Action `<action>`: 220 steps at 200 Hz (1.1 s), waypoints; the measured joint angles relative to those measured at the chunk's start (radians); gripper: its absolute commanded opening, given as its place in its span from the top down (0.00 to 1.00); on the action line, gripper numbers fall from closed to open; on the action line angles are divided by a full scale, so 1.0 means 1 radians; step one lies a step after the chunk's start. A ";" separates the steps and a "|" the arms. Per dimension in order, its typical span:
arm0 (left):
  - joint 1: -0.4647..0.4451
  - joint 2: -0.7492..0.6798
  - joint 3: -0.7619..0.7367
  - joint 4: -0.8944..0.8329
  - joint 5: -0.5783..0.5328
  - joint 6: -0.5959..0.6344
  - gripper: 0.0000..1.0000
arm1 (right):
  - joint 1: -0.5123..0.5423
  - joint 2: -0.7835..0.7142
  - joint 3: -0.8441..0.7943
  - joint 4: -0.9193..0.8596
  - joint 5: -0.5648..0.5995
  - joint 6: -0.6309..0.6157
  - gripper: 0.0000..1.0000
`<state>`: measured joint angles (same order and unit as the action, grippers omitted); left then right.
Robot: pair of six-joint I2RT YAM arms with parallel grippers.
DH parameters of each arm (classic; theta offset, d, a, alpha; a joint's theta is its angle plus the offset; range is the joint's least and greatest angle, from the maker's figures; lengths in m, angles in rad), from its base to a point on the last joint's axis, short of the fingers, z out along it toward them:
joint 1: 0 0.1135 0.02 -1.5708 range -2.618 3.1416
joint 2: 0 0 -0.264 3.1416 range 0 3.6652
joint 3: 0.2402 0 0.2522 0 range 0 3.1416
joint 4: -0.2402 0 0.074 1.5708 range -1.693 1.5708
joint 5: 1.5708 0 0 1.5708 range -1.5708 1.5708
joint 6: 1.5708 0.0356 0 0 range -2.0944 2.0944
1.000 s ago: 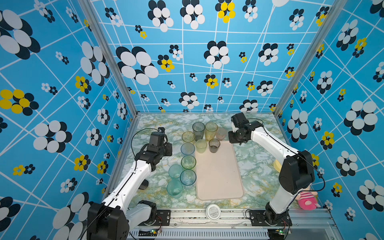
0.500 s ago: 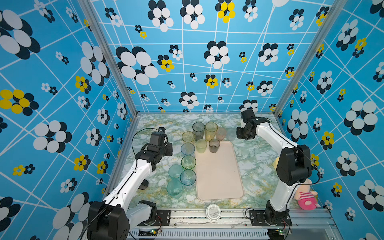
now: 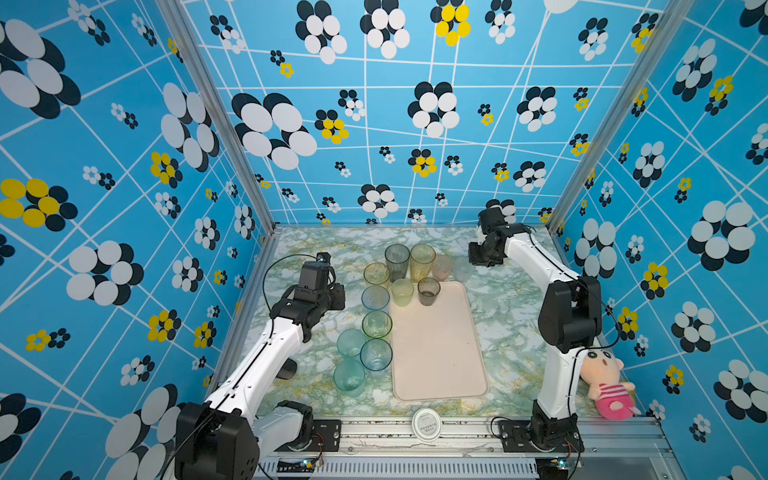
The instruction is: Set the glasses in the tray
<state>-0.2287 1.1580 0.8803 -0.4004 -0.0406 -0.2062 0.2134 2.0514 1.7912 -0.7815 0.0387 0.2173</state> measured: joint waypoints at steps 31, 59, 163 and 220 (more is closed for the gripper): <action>0.000 0.000 0.000 0.000 0.000 0.000 0.71 | -0.001 0.022 0.007 -0.021 0.005 -0.001 0.75; 0.000 0.000 0.000 0.000 0.000 0.000 0.71 | -0.001 0.032 0.021 -0.027 0.009 -0.001 0.76; 0.000 0.000 0.000 0.000 -0.004 0.000 0.72 | -0.008 0.100 0.071 -0.050 0.013 -0.004 0.78; 0.000 0.000 0.000 -0.008 -0.005 0.000 0.72 | -0.010 0.130 0.105 -0.051 0.011 -0.004 0.81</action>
<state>-0.2283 1.1576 0.8799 -0.4084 -0.0456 -0.2062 0.2039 2.1818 1.8957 -0.8326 0.0498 0.2131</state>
